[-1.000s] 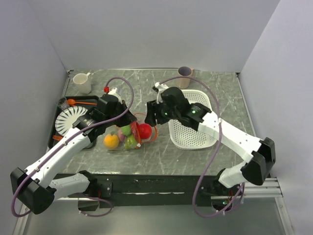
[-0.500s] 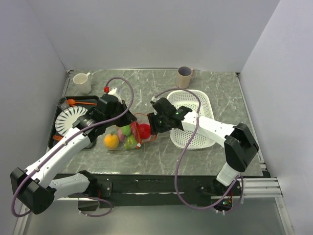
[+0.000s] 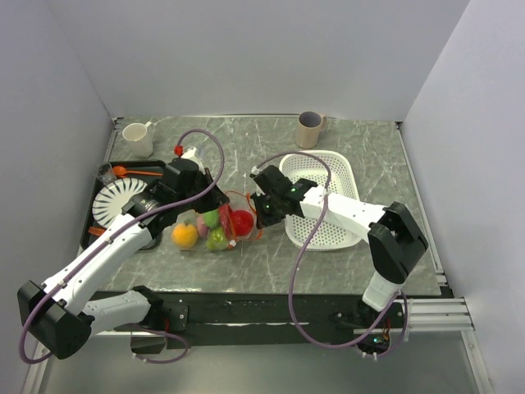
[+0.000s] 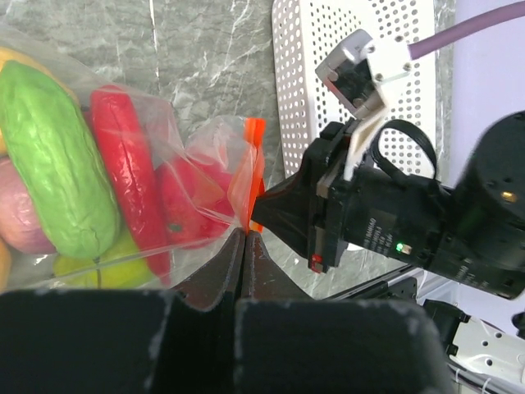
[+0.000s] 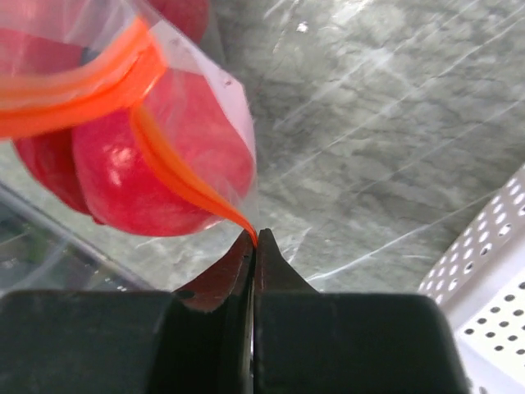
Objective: Place the food in the zip-top bag and seal the zipper
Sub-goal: Adjust the zipper food storage bag at the center of the board.
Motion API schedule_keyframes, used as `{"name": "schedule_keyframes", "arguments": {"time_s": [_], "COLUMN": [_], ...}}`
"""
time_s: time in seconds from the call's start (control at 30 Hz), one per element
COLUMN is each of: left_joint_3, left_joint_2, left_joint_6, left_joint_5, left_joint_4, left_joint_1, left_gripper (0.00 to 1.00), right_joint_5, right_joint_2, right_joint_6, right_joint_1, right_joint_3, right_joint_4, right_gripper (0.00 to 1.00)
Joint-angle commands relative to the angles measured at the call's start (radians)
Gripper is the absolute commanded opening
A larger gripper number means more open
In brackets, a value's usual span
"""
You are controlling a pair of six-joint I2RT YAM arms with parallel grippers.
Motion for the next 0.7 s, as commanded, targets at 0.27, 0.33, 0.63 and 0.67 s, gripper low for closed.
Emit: {"name": "schedule_keyframes", "arguments": {"time_s": [0.27, 0.33, 0.63, 0.67], "left_joint_3": [0.065, 0.084, 0.205, 0.211], "left_joint_2": [0.003, -0.015, -0.089, -0.088], "left_joint_6": [0.034, 0.031, 0.031, 0.031], "left_joint_5": [0.061, 0.013, -0.192, -0.195], "left_joint_4": [0.025, 0.017, -0.119, -0.125], "left_joint_1": [-0.003, -0.003, 0.028, 0.033], "left_gripper": [0.01, 0.01, 0.01, 0.01], "right_joint_5": [0.008, -0.05, -0.102, -0.11], "right_joint_2": [-0.197, -0.197, -0.076, -0.063], "right_joint_6": [-0.009, -0.019, -0.033, -0.03], "right_joint_1": [0.001, 0.001, 0.001, 0.001], "right_joint_3": [0.221, 0.254, 0.444, 0.447], "right_joint_4": [0.054, 0.062, -0.023, -0.023], "right_gripper": [0.0, 0.0, 0.02, 0.03]}}
